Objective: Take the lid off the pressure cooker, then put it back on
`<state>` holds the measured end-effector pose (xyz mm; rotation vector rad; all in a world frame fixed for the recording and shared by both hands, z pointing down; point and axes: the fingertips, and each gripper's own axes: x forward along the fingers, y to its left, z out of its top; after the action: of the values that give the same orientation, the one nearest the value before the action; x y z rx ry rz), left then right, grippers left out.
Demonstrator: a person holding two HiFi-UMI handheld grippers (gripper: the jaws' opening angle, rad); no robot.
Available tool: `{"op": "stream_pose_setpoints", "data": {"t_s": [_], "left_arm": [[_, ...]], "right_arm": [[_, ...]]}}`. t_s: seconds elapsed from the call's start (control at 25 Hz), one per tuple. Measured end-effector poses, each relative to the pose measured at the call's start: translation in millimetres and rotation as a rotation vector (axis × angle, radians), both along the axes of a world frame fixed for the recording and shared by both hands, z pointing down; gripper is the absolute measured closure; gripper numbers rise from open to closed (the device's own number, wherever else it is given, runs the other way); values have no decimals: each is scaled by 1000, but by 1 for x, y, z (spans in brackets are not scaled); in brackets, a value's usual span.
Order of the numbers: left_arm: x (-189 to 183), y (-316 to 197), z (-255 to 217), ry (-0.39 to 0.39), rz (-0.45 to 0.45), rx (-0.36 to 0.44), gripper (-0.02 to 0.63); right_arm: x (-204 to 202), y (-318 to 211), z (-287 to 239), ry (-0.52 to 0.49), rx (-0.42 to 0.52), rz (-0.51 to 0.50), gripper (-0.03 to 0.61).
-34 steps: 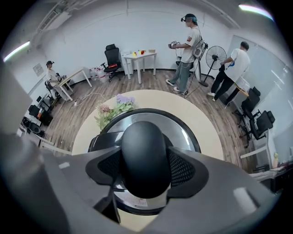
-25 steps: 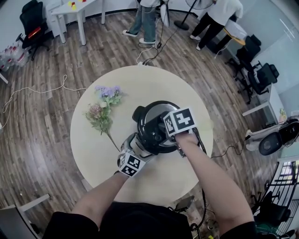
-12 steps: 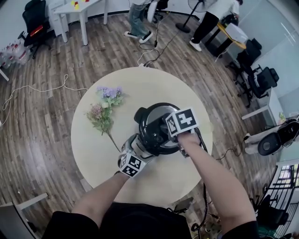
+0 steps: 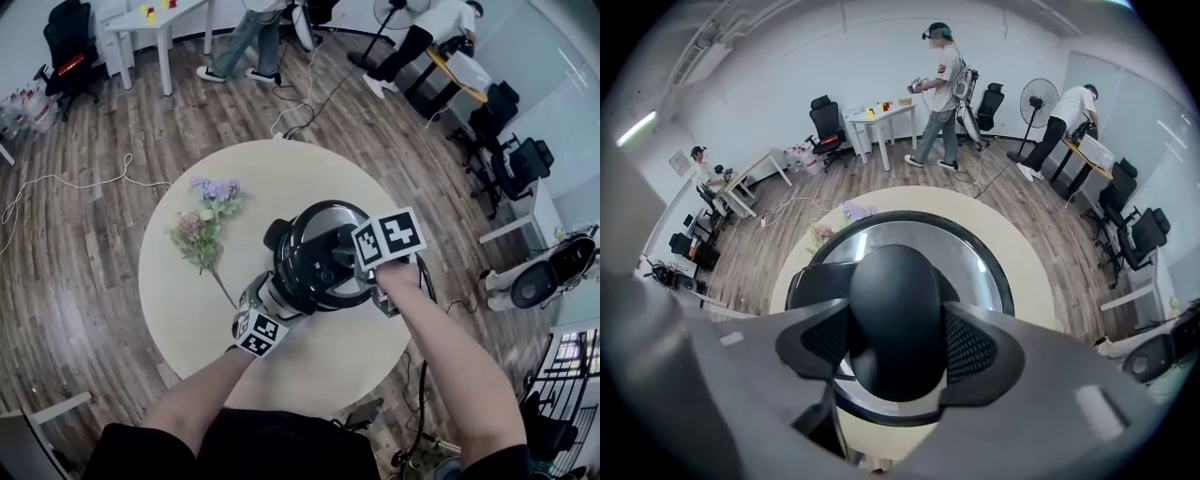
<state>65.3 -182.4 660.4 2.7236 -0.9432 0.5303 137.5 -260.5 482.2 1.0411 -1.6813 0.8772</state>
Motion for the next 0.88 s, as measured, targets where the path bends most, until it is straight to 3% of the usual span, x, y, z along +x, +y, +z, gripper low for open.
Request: {"op": "stream_pose_setpoints", "data": {"t_s": [0.16,0.32,0.6,0.88], "left_arm": [[-3,1,2,0,0,-2,23],[-2,2,1,-1,0,-12,23],[-1,2,0,0,3,-8,25],[-1,0,0,4,2,-4,24]], "right_arm": [[14,3,-14,18,15,-7,287],[42,7,-40,-33,24,42,286],[137,39,-51,4,35,171,287],[234,97,-16,76,-18,330,287]]}}
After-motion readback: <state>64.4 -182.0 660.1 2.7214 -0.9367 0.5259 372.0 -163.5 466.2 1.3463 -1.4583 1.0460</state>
